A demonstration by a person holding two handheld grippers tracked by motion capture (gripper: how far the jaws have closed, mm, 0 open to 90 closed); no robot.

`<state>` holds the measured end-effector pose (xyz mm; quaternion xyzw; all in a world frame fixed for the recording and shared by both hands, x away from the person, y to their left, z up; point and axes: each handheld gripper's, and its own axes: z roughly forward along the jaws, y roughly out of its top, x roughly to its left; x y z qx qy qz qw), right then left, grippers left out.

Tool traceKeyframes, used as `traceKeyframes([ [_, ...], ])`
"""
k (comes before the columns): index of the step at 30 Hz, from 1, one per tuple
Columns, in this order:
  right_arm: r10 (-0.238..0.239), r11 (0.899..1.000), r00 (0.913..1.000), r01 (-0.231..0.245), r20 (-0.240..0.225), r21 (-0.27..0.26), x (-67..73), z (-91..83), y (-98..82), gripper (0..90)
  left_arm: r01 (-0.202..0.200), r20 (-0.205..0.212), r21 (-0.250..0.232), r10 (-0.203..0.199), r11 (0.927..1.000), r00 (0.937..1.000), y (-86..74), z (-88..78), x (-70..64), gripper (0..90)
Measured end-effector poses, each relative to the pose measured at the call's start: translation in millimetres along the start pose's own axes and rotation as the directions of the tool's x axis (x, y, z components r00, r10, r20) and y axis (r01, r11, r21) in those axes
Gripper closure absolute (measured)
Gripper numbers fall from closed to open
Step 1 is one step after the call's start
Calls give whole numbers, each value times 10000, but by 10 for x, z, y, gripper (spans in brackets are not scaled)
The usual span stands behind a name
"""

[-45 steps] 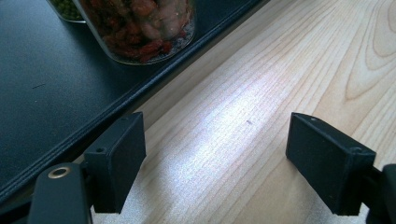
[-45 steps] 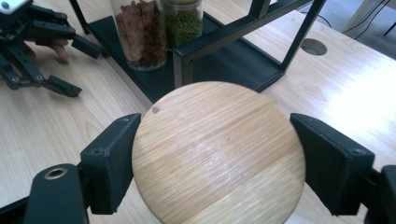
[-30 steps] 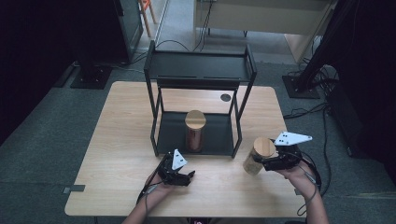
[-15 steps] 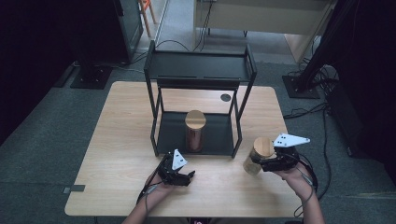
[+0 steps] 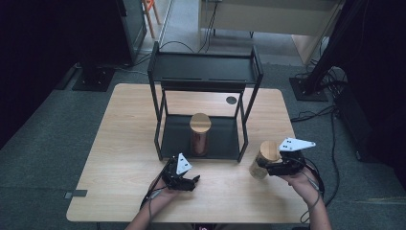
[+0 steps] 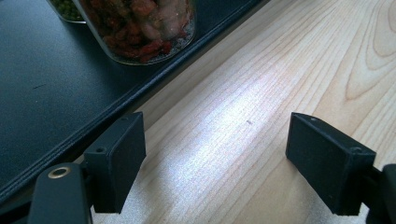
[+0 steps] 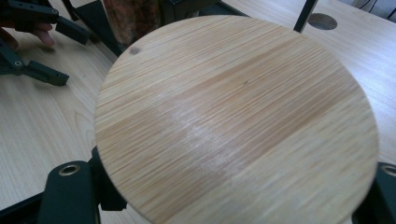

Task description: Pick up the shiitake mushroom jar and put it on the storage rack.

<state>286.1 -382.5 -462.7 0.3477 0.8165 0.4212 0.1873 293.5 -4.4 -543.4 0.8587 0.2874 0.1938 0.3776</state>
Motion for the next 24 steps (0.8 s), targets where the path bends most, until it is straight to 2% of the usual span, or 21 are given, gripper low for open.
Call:
traceKeyframes([
  [7,81,9999,10000,-81,34,-119,4,-2,-10,247,24,19,4,-24,10000,10000,0,0,-1,202],
  [11,153,9999,9998,-153,152,-15,16,-4,3,248,27,19,5,-27,10000,10000,0,1,1,202],
  [17,-9,10000,9992,8,404,47,30,-23,21,248,61,19,-17,-61,10000,10000,0,2,0,202],
  [24,-60,10000,9994,60,335,-12,51,-56,59,248,60,18,-15,-60,10000,10000,0,2,0,202],
])
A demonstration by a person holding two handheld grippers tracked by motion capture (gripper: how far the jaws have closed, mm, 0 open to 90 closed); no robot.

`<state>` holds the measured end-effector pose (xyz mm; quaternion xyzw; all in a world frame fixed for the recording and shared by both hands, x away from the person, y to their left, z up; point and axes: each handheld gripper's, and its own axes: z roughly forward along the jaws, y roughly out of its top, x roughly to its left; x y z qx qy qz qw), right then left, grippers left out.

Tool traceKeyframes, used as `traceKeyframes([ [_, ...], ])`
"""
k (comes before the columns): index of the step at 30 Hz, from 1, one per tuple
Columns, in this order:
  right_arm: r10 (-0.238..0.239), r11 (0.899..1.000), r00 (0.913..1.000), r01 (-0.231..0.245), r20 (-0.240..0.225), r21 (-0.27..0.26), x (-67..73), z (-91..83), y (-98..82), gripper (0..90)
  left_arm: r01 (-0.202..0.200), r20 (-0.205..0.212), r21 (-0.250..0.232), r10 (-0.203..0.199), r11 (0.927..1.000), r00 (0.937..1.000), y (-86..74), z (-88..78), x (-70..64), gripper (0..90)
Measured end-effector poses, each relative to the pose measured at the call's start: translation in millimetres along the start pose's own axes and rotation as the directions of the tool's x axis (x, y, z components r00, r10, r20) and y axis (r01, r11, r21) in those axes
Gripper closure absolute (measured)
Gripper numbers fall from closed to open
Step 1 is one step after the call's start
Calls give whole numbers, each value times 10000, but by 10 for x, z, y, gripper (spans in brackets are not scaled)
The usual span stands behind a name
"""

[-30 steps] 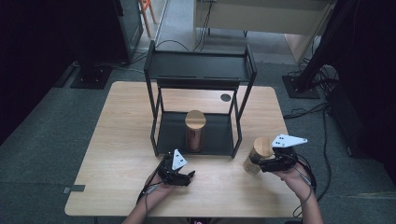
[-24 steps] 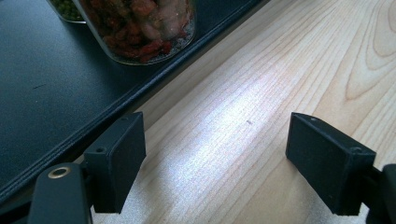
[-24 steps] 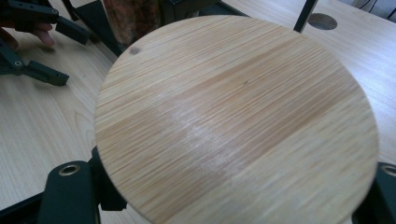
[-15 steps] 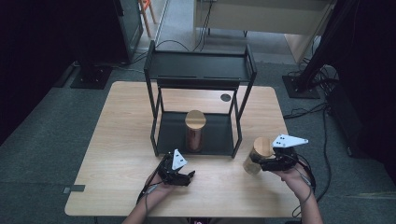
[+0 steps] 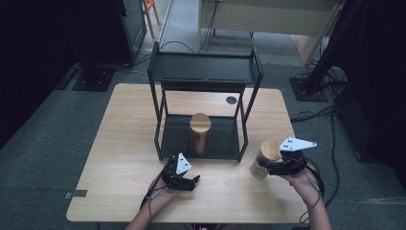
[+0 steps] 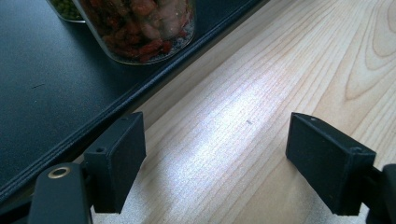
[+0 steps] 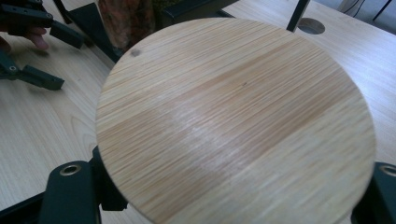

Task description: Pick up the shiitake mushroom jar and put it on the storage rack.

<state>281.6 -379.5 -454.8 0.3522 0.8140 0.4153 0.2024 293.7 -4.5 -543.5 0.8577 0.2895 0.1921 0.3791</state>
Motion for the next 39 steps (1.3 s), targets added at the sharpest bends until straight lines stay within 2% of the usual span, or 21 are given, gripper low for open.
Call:
traceKeyframes([
  [14,-31,10000,9998,30,-215,-55,39,26,57,248,-1,-3,-2,1,10000,10000,0,0,-1,202],
  [29,-129,9994,9985,112,-526,-328,141,47,117,248,66,11,24,-66,10000,10000,1,0,8,202],
  [39,-222,9993,9981,204,-582,-318,193,35,160,248,74,26,35,-74,10000,10000,1,0,9,202],
])
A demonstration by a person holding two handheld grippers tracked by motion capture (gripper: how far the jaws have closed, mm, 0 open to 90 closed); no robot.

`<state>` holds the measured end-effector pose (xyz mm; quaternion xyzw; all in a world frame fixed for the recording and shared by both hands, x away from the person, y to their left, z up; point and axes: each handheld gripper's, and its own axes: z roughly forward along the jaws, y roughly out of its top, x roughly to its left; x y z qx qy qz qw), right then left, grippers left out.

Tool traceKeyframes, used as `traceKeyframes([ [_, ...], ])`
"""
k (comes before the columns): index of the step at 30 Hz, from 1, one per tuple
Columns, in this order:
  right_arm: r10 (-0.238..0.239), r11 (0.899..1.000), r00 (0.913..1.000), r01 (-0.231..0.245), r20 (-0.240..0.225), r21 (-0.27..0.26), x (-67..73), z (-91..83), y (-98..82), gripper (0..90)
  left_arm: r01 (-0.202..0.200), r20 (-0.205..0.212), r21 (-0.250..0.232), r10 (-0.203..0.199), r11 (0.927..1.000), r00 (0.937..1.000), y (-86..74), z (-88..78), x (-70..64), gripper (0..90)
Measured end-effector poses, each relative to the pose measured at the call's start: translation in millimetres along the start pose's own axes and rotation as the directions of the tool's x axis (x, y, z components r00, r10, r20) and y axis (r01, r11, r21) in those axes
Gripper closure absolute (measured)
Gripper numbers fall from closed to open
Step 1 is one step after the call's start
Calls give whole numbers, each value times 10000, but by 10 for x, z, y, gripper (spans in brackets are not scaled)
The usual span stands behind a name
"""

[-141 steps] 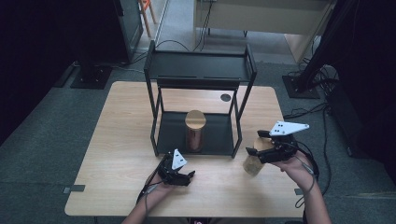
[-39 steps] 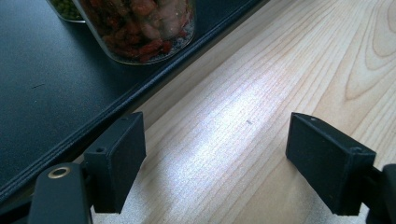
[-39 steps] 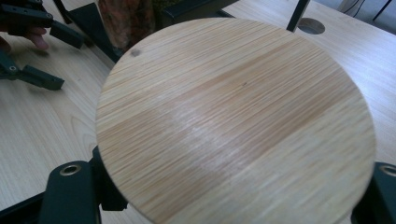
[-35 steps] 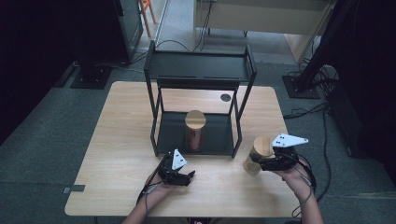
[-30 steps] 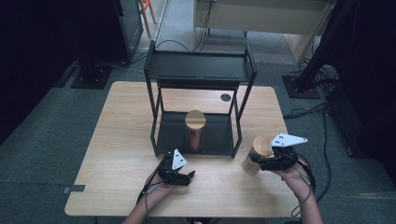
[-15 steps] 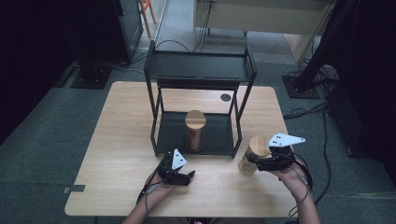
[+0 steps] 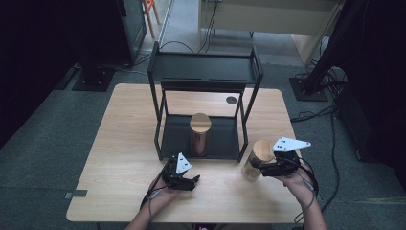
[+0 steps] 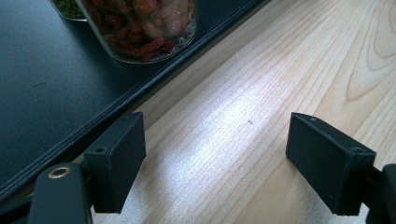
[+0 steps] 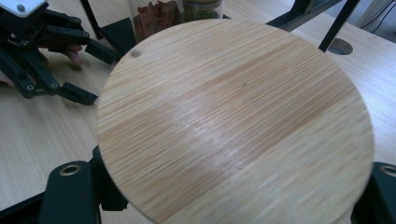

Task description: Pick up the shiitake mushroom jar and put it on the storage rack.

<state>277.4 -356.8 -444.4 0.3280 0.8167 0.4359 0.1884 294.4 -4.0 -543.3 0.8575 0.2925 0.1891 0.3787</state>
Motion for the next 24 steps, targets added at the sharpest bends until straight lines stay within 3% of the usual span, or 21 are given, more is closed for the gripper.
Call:
traceKeyframes([
  [24,-345,9992,9993,348,-133,208,113,71,149,248,-35,28,0,35,10000,10000,0,-1,-3,202],
])
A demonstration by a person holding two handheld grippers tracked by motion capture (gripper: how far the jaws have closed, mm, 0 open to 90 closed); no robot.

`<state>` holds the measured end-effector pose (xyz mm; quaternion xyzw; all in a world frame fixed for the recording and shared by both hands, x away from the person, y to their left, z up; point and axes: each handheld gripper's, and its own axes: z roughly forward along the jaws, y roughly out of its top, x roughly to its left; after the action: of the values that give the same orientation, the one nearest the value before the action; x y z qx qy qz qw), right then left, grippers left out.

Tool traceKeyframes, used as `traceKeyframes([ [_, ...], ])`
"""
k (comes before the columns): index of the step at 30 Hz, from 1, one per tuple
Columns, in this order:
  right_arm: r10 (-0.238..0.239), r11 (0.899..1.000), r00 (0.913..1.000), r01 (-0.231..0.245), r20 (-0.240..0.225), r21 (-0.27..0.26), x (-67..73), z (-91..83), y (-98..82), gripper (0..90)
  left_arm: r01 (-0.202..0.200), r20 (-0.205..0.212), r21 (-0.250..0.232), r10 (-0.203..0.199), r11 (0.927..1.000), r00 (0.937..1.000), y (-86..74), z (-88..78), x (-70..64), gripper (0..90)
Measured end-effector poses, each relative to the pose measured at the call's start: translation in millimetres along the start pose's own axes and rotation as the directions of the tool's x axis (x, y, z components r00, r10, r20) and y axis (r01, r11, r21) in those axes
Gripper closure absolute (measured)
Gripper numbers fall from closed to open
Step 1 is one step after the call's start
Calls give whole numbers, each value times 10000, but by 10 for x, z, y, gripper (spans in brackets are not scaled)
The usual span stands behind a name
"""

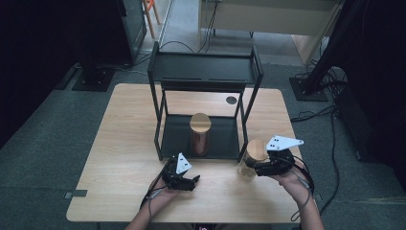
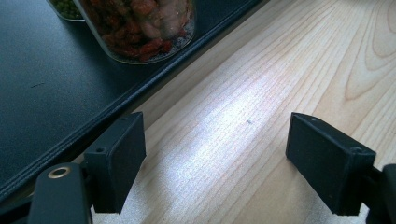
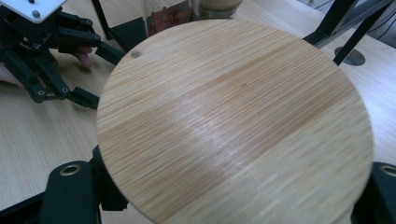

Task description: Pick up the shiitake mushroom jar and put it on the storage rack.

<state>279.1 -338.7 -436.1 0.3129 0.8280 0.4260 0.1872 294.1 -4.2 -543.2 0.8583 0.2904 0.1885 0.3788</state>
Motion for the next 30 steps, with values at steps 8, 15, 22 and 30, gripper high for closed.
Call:
traceKeyframes([
  [8,-119,9998,9999,119,-46,137,37,41,47,248,-2,11,0,2,10000,10000,0,0,0,202],
  [15,-158,9998,9998,159,-82,141,53,71,82,248,-9,-2,-18,9,10000,10000,-1,1,-1,202],
  [22,-207,9997,9997,208,-119,85,67,94,115,248,-23,-4,-23,23,10000,10000,-1,1,-3,202],
  [30,-160,9998,9998,162,-132,120,77,122,146,248,-32,4,-28,32,10000,10000,-1,1,-4,202],
])
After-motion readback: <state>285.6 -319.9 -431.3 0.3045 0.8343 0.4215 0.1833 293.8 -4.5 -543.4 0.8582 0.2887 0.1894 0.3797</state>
